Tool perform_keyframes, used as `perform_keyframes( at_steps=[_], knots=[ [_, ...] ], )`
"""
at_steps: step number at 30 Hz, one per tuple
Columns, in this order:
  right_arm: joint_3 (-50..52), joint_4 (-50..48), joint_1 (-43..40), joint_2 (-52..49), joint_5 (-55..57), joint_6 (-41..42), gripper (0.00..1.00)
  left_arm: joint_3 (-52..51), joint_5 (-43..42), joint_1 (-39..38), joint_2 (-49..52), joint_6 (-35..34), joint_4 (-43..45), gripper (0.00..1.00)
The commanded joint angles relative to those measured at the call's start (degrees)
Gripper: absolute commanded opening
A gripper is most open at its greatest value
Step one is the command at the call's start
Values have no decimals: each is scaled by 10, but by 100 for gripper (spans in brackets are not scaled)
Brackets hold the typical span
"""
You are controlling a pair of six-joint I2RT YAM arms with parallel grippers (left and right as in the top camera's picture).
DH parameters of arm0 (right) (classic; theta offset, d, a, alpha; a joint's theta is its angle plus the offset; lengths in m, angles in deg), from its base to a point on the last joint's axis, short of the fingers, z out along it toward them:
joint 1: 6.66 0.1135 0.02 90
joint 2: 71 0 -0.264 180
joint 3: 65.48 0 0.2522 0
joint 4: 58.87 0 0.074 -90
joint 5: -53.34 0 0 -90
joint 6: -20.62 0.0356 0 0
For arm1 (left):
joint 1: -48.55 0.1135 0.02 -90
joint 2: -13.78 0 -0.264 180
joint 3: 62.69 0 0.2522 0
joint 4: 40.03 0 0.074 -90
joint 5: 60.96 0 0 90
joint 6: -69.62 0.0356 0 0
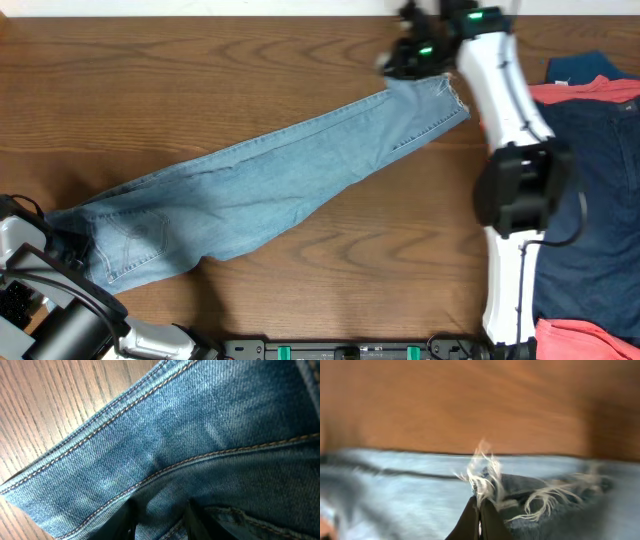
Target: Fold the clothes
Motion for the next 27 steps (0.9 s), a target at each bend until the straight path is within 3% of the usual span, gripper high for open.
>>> perform_keyframes(
  at_steps=[1, 5, 6, 7, 8, 9, 16, 17, 23, 27],
  knots=[
    [-1, -14, 90, 9, -57, -14, 1, -2, -10, -1, 12, -5, 4, 34],
    [-1, -39, 182, 9, -69, -33, 1, -2, -10, -1, 12, -5, 4, 37],
    [-1, -43, 205, 9, -63, -49, 12, -2, -10, -1, 12, -5, 4, 37],
    [-3, -45, 225, 9, -43, -57, 34, -2, -10, -1, 12, -5, 4, 37],
    [-7, -45, 241, 9, -7, -56, 44, -2, -10, -1, 12, -4, 4, 38],
    [-11, -44, 251, 9, 29, -53, 48, -2, -10, -1, 12, -4, 4, 38],
    [-51, -27, 229, 9, 181, -24, 50, -2, -10, -1, 12, -3, 5, 38],
    [-51, -26, 217, 9, 190, -24, 54, -2, -11, -1, 12, -3, 6, 38],
    [-22, -38, 144, 2, 182, -59, 54, -2, -13, -1, 12, -3, 8, 38],
    [-6, -48, 122, -21, 133, -143, 57, -2, -13, -1, 12, -3, 9, 38]
  ],
)
